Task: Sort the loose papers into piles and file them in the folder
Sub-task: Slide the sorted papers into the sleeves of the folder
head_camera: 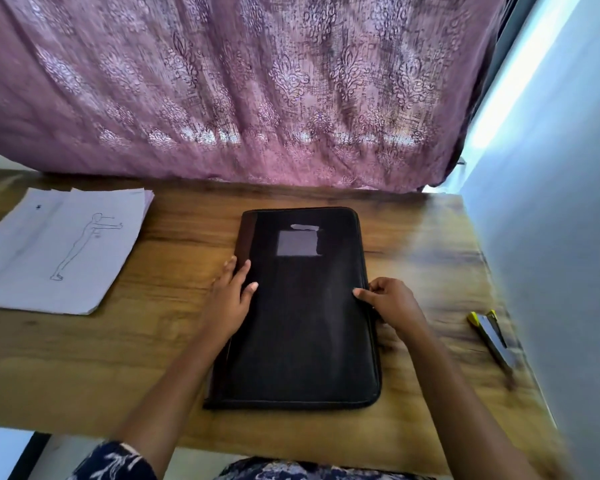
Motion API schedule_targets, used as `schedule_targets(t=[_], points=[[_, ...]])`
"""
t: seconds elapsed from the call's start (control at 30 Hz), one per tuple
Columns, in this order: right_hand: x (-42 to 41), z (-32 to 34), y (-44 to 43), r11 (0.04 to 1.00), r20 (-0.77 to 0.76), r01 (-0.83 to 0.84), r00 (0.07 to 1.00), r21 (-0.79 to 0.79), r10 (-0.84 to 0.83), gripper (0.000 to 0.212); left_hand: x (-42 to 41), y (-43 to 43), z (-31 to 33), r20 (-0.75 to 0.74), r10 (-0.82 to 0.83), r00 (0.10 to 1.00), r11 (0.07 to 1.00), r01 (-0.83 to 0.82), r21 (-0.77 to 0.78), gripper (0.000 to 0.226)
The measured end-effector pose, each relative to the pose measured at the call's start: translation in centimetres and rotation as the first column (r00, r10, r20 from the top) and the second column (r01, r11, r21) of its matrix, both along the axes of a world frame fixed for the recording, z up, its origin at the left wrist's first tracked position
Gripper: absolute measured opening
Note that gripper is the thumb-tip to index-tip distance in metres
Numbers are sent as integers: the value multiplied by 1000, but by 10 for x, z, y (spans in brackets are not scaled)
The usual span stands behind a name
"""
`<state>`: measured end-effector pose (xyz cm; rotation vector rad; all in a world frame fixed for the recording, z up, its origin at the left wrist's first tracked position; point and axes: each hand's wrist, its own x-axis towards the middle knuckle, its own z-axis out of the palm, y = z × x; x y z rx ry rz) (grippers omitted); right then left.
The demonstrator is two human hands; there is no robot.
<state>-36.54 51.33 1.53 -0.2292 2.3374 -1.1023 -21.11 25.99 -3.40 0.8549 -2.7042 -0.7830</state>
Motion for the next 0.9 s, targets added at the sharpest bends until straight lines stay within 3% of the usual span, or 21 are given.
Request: schedule_targets(t=[0.13,0.23,0.33,0.4,0.47,0.6,0.67,0.77,0.83,0.9], points=[[10,48,-10,939,82,-26,995,-342,58,25,1,11,24,-5,-6,1000,930,7,368,65],[32,73,-37,824,103,-114,974,-555,204,38,7,20,72,-84,-165,983,794,183,580,83],[64,80,-76,727,152,-124,941,-676,302,59,22,24,123,-278,-274,921,662,391,639,71],[87,77,-100,683,114,-146,940,-716,321,60,36,19,152,-365,-268,891,639,448,625,73],[117,77,-123,690,9,-228,947,-687,321,53,51,8,174,-426,-166,889,620,430,656,74],[164,83,-172,710,-206,-367,929,-601,306,62,86,-36,201,-431,-69,900,534,398,746,49],[180,87,-199,756,-337,-427,897,-495,286,61,103,-70,208,-392,-95,915,561,374,738,39],[191,86,-231,845,-506,-489,796,-215,332,59,121,-114,205,-345,-70,936,590,317,742,51],[201,82,-252,863,-545,-502,737,-48,399,62,133,-136,197,-337,-47,940,615,293,732,52],[212,77,-269,849,-468,-526,764,-54,443,65,144,-150,185,-338,-2,941,634,263,727,52]])
